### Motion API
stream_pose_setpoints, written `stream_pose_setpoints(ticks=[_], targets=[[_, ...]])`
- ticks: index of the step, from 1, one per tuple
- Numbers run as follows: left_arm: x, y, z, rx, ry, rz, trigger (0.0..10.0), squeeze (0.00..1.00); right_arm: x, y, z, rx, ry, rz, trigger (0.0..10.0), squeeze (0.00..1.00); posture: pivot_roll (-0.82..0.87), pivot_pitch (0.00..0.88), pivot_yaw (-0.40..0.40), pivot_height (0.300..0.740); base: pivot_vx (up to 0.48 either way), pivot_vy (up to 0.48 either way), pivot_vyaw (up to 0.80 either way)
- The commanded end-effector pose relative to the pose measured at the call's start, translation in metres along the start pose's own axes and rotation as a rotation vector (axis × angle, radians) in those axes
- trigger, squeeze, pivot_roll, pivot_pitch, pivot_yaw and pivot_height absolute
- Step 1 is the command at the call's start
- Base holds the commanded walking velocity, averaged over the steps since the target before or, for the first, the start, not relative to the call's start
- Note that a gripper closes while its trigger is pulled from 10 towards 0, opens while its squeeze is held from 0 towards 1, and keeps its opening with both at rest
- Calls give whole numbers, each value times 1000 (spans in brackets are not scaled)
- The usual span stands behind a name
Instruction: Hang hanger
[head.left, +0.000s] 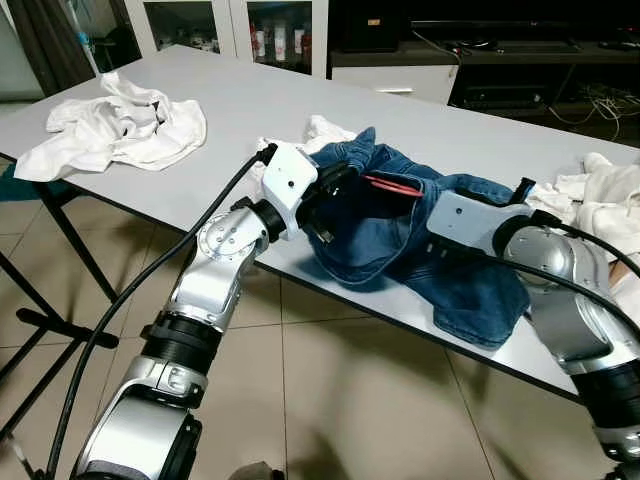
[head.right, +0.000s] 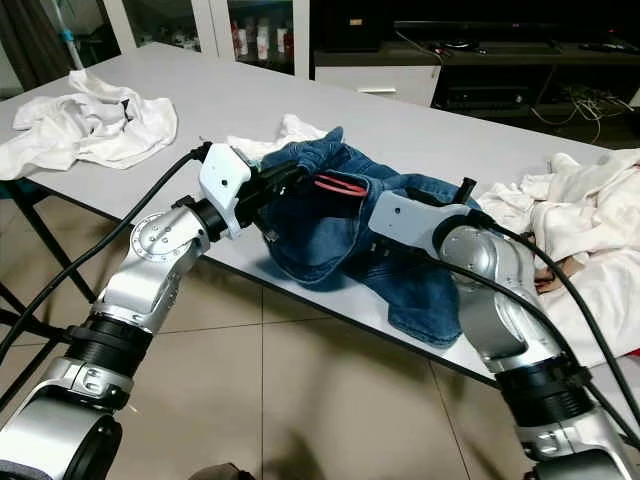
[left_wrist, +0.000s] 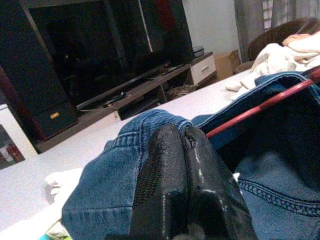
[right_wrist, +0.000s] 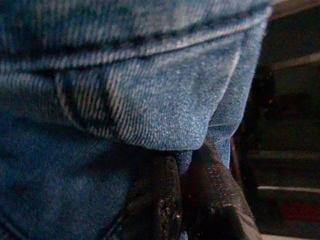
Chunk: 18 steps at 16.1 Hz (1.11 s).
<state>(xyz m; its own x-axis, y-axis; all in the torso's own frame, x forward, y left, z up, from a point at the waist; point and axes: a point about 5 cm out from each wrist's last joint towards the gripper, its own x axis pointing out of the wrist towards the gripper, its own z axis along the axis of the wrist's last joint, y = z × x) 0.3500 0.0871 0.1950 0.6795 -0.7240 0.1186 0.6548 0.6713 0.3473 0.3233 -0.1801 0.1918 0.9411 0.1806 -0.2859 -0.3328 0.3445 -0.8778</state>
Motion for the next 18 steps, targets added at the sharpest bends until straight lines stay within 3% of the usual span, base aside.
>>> stream_pose_setpoints(ticks=[1, 6, 9, 14, 18], targets=[[4, -4, 6, 13, -17, -17, 10000, 0, 1, -14, 5, 55, -20, -56, 10000, 0, -3, 0, 17, 723, 0, 0, 0], [7, -10, 6, 16, -22, -28, 10000, 0, 1, -27, 9, 162, -49, -80, 10000, 0, -5, 0, 13, 723, 0, 0, 0], [11, -21, 9, 28, -44, -50, 10000, 0, 2, -33, 13, 265, -88, -75, 10000, 0, 0, 0, 11, 723, 0, 0, 0], [20, -23, 25, 34, -119, -54, 10000, 0, 5, -20, 23, 329, -137, -35, 10000, 0, 4, 0, 14, 723, 0, 0, 0], [23, -33, 30, 27, -153, -96, 10000, 0, 4, -25, 23, 394, -170, -49, 10000, 0, -4, 0, 23, 723, 0, 0, 0]])
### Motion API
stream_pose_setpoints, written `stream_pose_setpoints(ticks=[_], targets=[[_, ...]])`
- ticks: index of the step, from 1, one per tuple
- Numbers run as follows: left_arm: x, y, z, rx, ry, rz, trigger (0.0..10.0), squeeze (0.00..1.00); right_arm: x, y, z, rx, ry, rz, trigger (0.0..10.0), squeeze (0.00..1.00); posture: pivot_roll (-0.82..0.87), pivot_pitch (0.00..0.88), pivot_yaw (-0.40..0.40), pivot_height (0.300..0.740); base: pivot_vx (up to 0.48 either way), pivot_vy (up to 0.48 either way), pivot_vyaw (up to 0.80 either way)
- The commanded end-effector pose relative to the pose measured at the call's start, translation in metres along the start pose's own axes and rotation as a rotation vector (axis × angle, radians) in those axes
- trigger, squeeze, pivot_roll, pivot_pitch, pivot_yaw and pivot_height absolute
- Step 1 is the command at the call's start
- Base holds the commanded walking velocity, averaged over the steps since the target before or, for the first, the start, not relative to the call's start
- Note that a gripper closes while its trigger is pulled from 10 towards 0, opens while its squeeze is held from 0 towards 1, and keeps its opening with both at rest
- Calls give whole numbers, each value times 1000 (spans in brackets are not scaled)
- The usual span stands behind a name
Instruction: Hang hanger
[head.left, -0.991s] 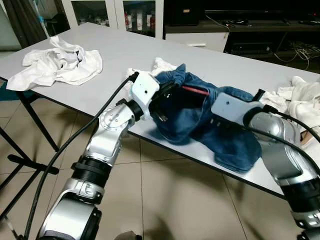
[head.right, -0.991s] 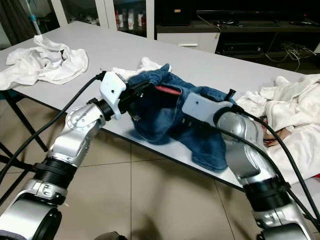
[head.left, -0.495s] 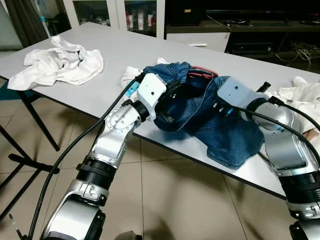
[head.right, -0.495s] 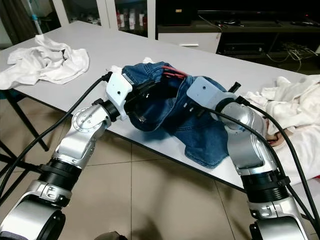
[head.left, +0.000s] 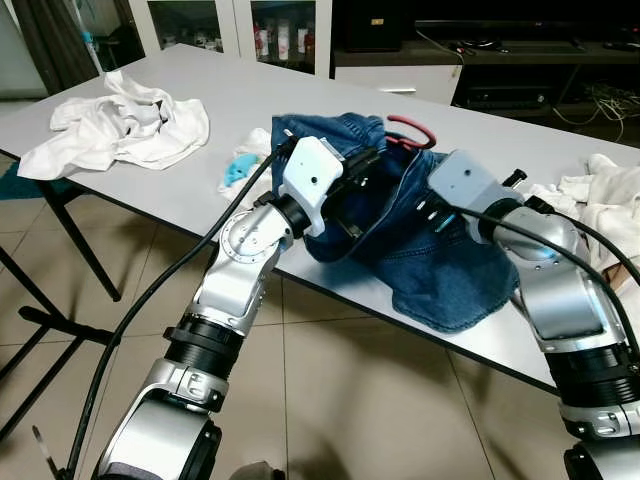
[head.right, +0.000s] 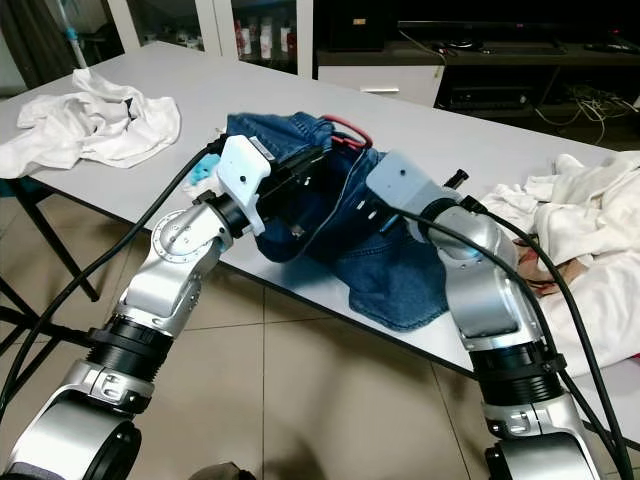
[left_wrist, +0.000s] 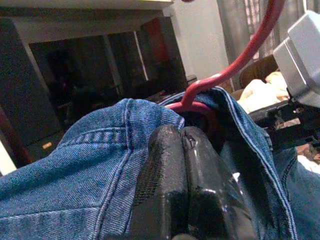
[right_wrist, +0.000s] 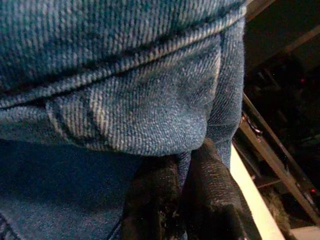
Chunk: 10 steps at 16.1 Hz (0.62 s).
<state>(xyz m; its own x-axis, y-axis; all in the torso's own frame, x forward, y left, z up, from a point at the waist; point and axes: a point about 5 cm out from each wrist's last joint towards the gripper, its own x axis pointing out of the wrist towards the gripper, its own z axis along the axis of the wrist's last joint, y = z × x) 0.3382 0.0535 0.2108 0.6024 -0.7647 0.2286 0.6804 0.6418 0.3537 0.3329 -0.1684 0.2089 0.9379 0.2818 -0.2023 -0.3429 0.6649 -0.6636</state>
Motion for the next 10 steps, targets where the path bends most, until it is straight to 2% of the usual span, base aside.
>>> stream_pose_setpoints(ticks=[1, 3, 5, 6, 7, 8, 9, 10], targets=[[5, -7, 5, 41, -13, -55, 10000, 0, -3, -7, 10, 21, -78, -13, 10000, 0, -5, 0, 24, 723, 0, 0, 0], [5, -5, 6, 67, -16, -41, 10000, 0, -4, -4, 9, 83, -112, 2, 10000, 0, -3, 0, 22, 723, 0, 0, 0], [5, -3, 8, 54, -28, -38, 10000, 0, -3, -1, 5, 110, -114, 8, 10000, 0, 2, 0, 20, 723, 0, 0, 0], [4, 0, 10, 42, -43, -17, 10000, 1000, -4, 1, 4, 114, -116, 13, 10000, 0, 2, 0, 20, 723, 0, 0, 0], [3, 1, 11, 55, -48, -7, 10000, 1000, -4, 2, 4, 120, -125, 19, 10000, 0, 2, 0, 22, 723, 0, 0, 0], [4, 2, 12, 78, -48, -3, 10000, 627, -5, 2, 4, 128, -138, 24, 10000, 0, 2, 0, 22, 723, 0, 0, 0], [4, 2, 13, 85, -50, 0, 10000, 0, -6, 2, 3, 133, -147, 26, 10000, 0, 2, 0, 23, 723, 0, 0, 0], [4, 6, 19, 93, -87, 26, 10000, 0, -8, 1, -1, 141, -150, 16, 10000, 0, -1, 0, 24, 723, 0, 0, 0]])
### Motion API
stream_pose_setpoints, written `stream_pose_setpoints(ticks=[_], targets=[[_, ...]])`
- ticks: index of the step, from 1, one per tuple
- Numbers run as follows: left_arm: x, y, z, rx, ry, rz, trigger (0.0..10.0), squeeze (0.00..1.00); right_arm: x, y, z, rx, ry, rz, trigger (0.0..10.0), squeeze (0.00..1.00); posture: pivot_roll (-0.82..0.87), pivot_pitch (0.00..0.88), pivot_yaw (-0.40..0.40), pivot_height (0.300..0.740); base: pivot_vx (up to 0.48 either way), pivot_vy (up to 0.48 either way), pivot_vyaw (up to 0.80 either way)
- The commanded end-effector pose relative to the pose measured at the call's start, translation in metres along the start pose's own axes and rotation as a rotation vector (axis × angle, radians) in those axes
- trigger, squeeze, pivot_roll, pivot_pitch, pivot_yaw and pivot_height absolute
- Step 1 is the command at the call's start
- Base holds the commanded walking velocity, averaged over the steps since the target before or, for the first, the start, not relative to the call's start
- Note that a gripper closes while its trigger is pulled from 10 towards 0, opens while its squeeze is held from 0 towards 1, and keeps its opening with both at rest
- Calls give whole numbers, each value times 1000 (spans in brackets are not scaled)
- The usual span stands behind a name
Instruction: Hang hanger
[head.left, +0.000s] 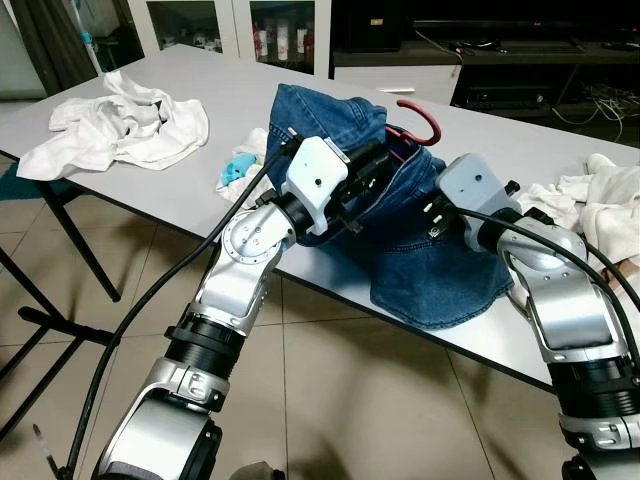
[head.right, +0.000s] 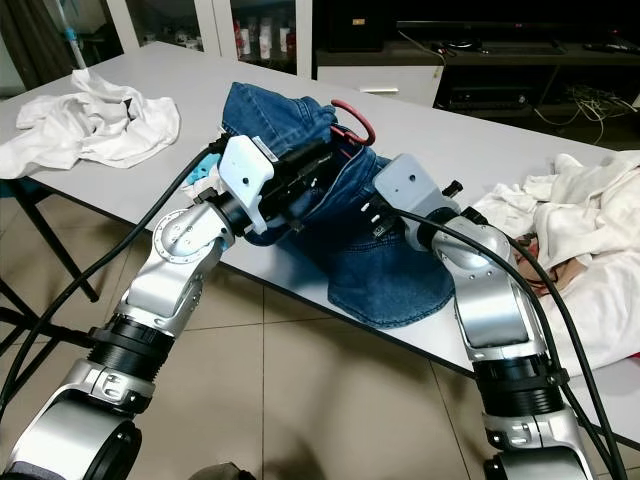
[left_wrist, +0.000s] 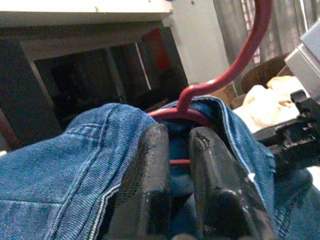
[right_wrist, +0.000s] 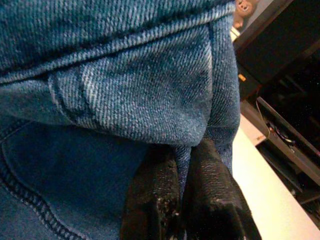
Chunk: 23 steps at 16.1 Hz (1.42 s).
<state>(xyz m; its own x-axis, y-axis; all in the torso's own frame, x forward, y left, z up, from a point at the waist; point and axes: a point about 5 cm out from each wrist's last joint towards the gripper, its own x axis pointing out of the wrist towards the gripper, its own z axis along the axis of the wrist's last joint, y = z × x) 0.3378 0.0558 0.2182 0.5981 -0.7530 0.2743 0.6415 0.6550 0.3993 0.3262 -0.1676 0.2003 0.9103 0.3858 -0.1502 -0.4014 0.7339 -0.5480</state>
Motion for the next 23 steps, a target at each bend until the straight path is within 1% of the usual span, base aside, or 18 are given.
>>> stream_pose_setpoints(ticks=[1, 3, 4, 5, 6, 7, 11, 13, 14, 16, 17, 19, 20, 21, 22, 23], targets=[[5, 8, 21, 42, -99, 37, 10000, 0, -5, -9, 3, 3, -48, -44, 10000, 0, -3, 0, 26, 723, 0, 0, 0], [4, 19, 44, 72, -219, 81, 10000, 0, -6, -7, 3, 15, -104, -43, 10000, 0, -4, 0, 26, 723, 0, 0, 0], [3, 21, 47, 74, -232, 83, 10000, 0, -6, -6, 3, 14, -114, -39, 10000, 0, -4, 0, 26, 723, 0, 0, 0], [2, 24, 52, 95, -239, 62, 10000, 0, -6, -2, 2, -8, -130, -23, 10000, 0, -1, 0, 25, 723, 0, 0, 0], [1, 25, 53, 107, -233, 44, 10000, 0, -6, 0, 1, -22, -132, -17, 10000, 0, 1, 0, 25, 723, 0, 0, 0], [-3, 25, 50, 135, -202, -23, 10000, 0, -7, 0, -4, -49, -120, -15, 10000, 0, 6, 0, 24, 723, 0, 0, 0], [-12, 27, 46, 167, -158, -69, 10000, 0, -8, -4, -10, -85, -124, -20, 10000, 0, 8, 0, 23, 723, 0, 0, 0], [-18, 29, 45, 205, -117, -148, 10000, 0, -10, -6, -14, -106, -122, -15, 10000, 0, 8, 0, 21, 723, 0, 0, 0], [-26, 33, 45, 235, -76, -212, 10000, 0, -12, -11, -14, -116, -122, -20, 10000, 0, 6, 0, 20, 723, 0, 0, 0], [-34, 40, 50, 226, -56, -255, 10000, 0, -13, -16, -15, -130, -122, -27, 10000, 0, 9, 0, 19, 723, 0, 0, 0], [-42, 41, 53, 246, -32, -335, 10000, 0, -15, -19, -16, -160, -120, -29, 10000, 0, 11, 0, 18, 723, 0, 0, 0], [-49, 43, 50, 278, 17, -398, 10000, 0, -17, -19, -16, -208, -132, -10, 10000, 0, 18, 0, 17, 723, 0, 0, 0], [-50, 43, 49, 281, 24, -408, 10000, 90, -18, -19, -15, -217, -139, -5, 10000, 0, 21, 0, 18, 723, 0, 0, 0], [-52, 42, 49, 270, 23, -425, 10000, 1000, -19, -18, -13, -258, -154, 7, 10000, 0, 21, 0, 18, 723, 0, 0, 0], [-53, 40, 50, 246, 20, -451, 10000, 1000, -20, -15, -12, -301, -166, 21, 10000, 0, 18, 0, 20, 723, 0, 0, 0], [-53, 40, 51, 267, 12, -451, 10000, 1000, -21, -14, -10, -316, -181, 25, 10000, 0, 16, 0, 19, 723, 0, 0, 0]])
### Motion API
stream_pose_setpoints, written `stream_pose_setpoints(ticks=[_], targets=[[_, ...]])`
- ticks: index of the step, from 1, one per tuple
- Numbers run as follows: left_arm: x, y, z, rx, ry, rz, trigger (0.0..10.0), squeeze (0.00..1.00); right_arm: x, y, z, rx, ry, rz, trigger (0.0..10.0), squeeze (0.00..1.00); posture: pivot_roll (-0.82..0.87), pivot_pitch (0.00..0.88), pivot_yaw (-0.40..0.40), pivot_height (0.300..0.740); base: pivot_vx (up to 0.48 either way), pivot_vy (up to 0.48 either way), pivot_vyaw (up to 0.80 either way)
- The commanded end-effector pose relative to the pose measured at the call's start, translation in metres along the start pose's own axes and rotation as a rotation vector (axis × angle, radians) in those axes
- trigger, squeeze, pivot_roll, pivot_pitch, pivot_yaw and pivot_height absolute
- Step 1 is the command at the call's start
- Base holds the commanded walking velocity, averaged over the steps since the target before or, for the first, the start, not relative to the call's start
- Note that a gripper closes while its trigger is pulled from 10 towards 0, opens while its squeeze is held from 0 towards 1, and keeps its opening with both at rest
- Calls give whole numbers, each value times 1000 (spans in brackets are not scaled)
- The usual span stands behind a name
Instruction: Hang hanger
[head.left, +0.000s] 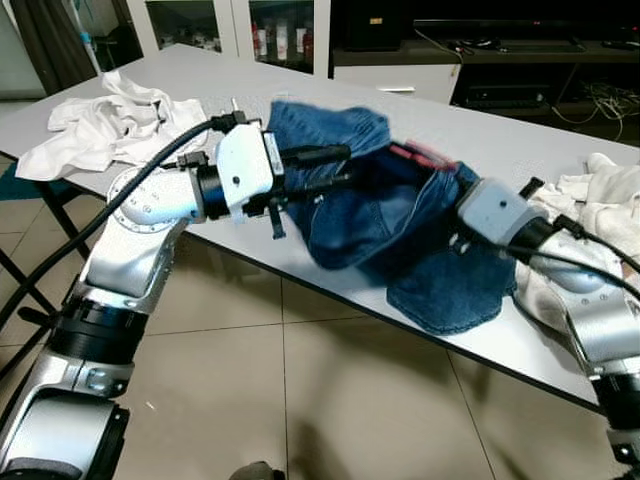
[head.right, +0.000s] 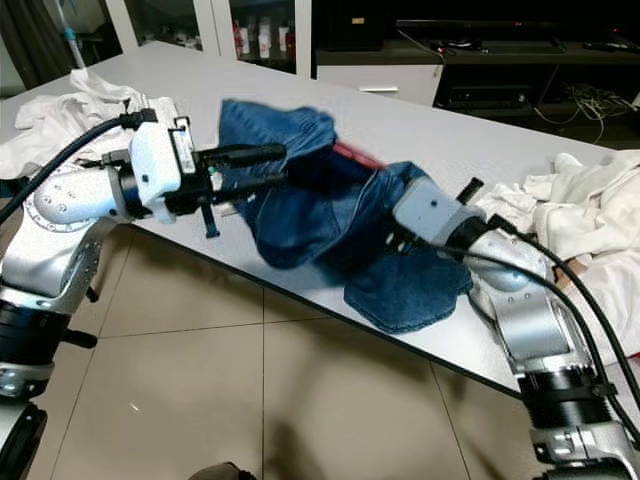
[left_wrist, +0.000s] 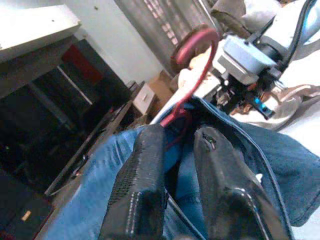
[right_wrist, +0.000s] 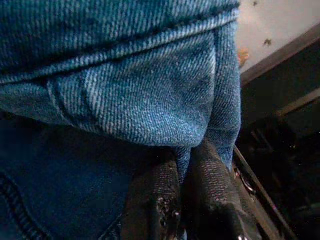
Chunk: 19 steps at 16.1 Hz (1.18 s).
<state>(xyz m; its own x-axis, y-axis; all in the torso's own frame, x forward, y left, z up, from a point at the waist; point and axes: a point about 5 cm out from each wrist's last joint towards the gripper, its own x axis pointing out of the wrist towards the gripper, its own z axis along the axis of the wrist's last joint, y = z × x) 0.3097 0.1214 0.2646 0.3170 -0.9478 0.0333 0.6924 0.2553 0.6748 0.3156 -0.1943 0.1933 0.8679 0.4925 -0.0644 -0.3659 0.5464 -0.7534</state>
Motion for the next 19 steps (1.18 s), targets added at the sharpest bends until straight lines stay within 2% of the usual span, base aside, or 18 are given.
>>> stream_pose_setpoints(ticks=[1, 2, 5, 8, 12, 13, 15, 16, 19], targets=[[2, -2, 2, 23, 0, -21, 10000, 1000, -1, -4, 9, -38, -44, -9, 10000, 0, 16, 0, 19, 723, 0, 0, 0], [2, -1, 0, 40, 20, -35, 10000, 0, -2, -3, 11, -77, -57, 4, 10000, 0, 12, 0, 20, 723, 0, 0, 0], [-5, 4, -9, 31, 55, -31, 10000, 0, -5, 4, 8, -157, -56, 43, 10000, 0, 12, 0, 22, 723, 0, 0, 0], [-12, 3, -23, -4, 106, -12, 10000, 0, -5, 0, 2, -145, -30, 26, 10000, 0, 13, 0, 24, 723, 0, 0, 0], [-16, 5, -26, 1, 113, 11, 10000, 0, -4, -8, 3, -145, -34, 13, 10000, 0, 17, 0, 16, 723, 0, 0, 0], [-17, 5, -26, -2, 122, 1, 10000, 0, -4, -9, 5, -144, -44, 11, 10000, 0, 18, 0, 15, 723, 0, 0, 0], [-23, -3, -37, -29, 206, -77, 10000, 0, -3, -9, 14, -159, -97, 15, 10000, 0, 17, 0, 15, 723, 0, 0, 0], [-25, -8, -42, -46, 235, -116, 10000, 0, -4, -9, 16, -195, -106, 23, 10000, 0, 16, 0, 16, 723, 0, 0, 0], [-23, -11, -45, -14, 267, -137, 10000, 0, -6, -9, 27, -246, -149, 30, 10000, 0, 13, 0, 20, 723, 0, 0, 0]])
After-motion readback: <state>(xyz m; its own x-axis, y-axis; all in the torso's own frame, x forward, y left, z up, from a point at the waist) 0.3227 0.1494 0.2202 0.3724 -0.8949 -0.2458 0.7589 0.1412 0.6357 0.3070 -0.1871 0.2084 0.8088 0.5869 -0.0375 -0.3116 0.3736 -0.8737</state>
